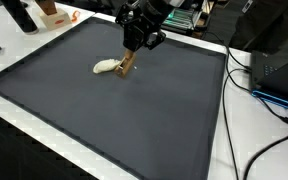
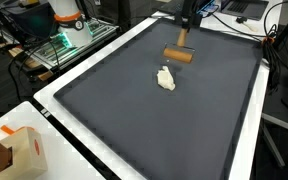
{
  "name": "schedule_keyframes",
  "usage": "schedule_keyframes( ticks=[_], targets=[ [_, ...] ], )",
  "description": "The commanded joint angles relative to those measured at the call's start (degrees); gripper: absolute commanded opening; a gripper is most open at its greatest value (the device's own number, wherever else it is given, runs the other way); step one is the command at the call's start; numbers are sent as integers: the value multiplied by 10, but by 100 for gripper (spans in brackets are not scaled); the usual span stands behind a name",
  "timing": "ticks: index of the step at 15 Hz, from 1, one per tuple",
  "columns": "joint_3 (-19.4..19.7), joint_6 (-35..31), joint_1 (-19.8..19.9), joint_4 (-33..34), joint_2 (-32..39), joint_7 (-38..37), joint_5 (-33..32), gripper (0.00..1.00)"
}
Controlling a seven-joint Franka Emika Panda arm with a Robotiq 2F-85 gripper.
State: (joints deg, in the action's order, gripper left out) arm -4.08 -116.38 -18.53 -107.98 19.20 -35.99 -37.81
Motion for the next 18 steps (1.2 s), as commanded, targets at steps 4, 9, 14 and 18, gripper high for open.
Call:
schedule_keyframes(
  ticks=[4,9,14,18],
  targets=[
    [-3,-23,8,-20,-14,8,-13,23],
    [-5,-31,17,-22,-20,42,0,23],
    [-3,-66,39,-38,-40,104,10,23],
    [-5,-127,71,-64,-71,197,38,23]
  ],
)
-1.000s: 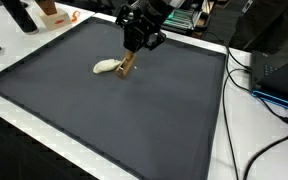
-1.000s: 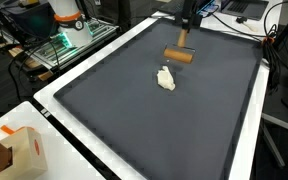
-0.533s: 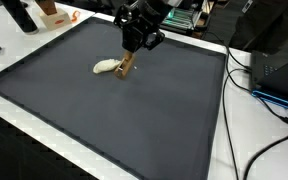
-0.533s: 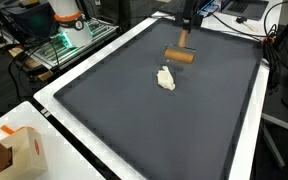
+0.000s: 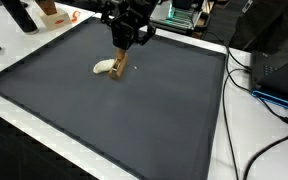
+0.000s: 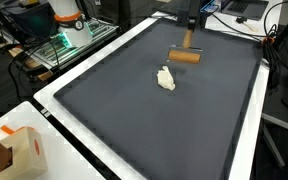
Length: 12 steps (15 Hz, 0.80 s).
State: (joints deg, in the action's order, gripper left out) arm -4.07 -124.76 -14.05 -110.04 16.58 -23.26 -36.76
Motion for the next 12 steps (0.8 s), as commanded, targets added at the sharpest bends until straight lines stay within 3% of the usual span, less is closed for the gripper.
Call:
schedule_keyframes(
  ticks=[1,4,12],
  targets=[
    [-6,-55,36,-51,-55,102,41,23],
    [-6,-68,60,-68,-83,207,93,23],
    [-2,-11,97,-85,-159,450,202,23]
  ],
)
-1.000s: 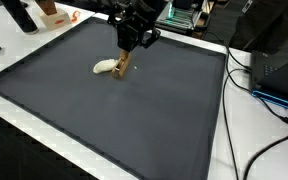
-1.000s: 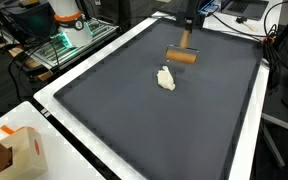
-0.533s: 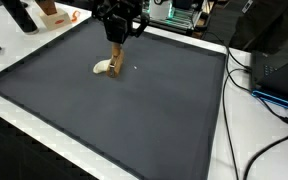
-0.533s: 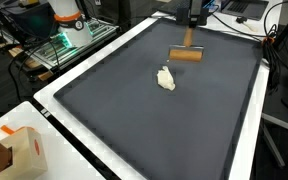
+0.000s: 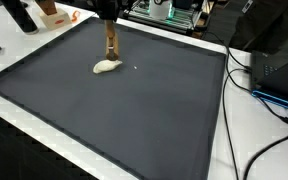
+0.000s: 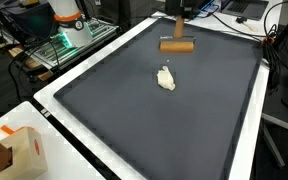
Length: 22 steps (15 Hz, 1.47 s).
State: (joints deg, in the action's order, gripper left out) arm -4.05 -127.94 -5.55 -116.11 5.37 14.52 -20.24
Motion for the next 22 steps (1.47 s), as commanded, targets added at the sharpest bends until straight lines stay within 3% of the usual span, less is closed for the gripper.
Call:
schedule_keyframes(
  ticks=[1,9,10,15,16,22],
  targets=[
    [-1,29,15,-25,-56,95,47,23],
    [15,92,19,-37,-130,241,92,23],
    [10,83,17,-15,-98,203,71,48],
    [14,89,16,-25,-114,223,77,48],
    [14,89,16,-26,-114,224,77,23],
    [11,41,14,-35,-53,329,94,23]
  ],
)
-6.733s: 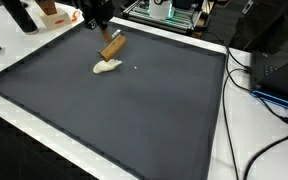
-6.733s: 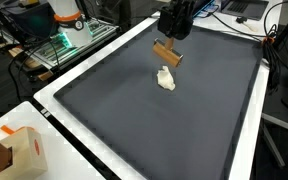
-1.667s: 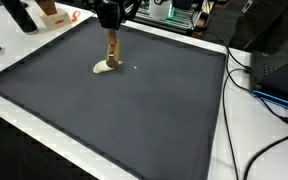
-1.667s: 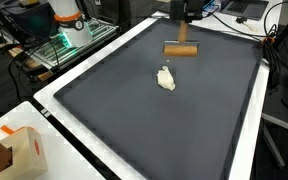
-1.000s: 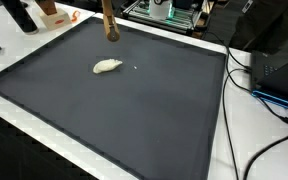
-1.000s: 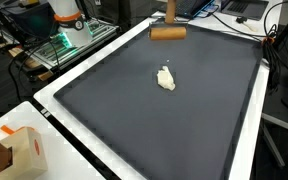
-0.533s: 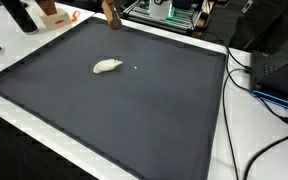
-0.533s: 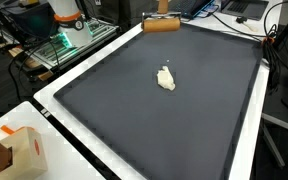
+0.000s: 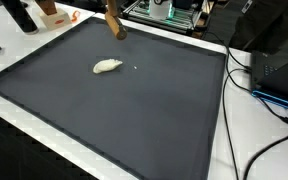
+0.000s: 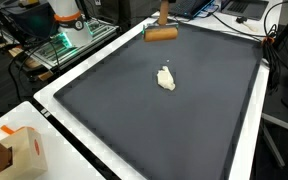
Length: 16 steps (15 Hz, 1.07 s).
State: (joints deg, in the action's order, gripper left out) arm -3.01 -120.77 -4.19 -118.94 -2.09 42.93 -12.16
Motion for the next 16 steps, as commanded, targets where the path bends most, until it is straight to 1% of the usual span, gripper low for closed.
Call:
schedule_keyframes(
  ticks=[1,5,8,10,13,16],
  targets=[
    [0,-45,2,-8,31,56,15,23],
    [-1,-113,12,-26,62,80,28,23],
    [0,-163,18,-48,77,67,11,23],
    [0,-190,23,-60,84,66,17,23],
    [-3,-217,30,-73,95,76,27,23],
    [-1,-236,33,-82,99,66,18,23]
  ],
)
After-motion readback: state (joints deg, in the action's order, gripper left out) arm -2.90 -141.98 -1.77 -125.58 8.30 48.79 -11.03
